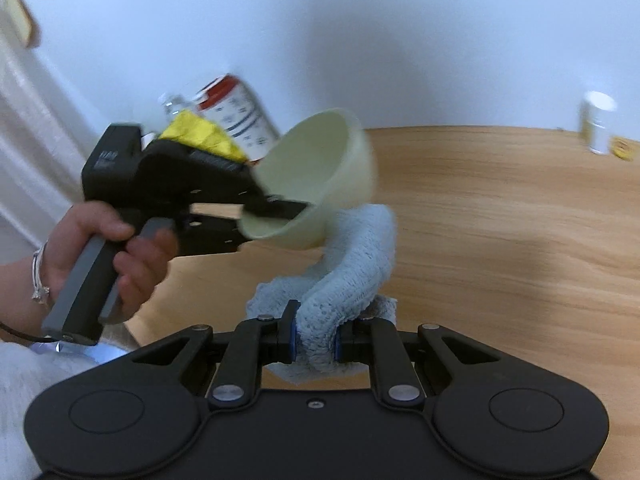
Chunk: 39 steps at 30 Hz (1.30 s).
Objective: Clean bowl
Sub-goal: 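Tilt the bowl up on its side with the left gripper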
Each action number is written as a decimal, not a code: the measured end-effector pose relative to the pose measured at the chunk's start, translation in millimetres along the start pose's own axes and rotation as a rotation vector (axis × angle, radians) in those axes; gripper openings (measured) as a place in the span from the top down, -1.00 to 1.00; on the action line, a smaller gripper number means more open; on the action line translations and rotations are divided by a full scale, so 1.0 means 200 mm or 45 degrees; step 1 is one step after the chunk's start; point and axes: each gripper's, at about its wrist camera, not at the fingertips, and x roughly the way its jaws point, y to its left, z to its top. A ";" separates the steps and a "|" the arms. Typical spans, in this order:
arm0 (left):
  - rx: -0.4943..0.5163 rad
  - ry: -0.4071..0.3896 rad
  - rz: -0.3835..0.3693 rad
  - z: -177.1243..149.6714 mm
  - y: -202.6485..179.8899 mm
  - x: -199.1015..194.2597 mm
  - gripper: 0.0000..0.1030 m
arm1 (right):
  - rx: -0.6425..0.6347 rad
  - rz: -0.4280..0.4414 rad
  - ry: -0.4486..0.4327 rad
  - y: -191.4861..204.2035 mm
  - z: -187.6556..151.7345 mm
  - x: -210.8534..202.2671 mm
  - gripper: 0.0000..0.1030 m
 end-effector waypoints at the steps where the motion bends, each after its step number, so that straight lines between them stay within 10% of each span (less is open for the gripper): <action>1: 0.028 -0.006 -0.006 -0.01 -0.02 0.01 0.81 | -0.024 0.009 -0.013 0.02 0.02 0.02 0.66; 39: 0.243 0.027 -0.026 -0.10 -0.08 -0.14 0.80 | -0.227 0.000 -0.057 0.09 0.04 -0.13 0.66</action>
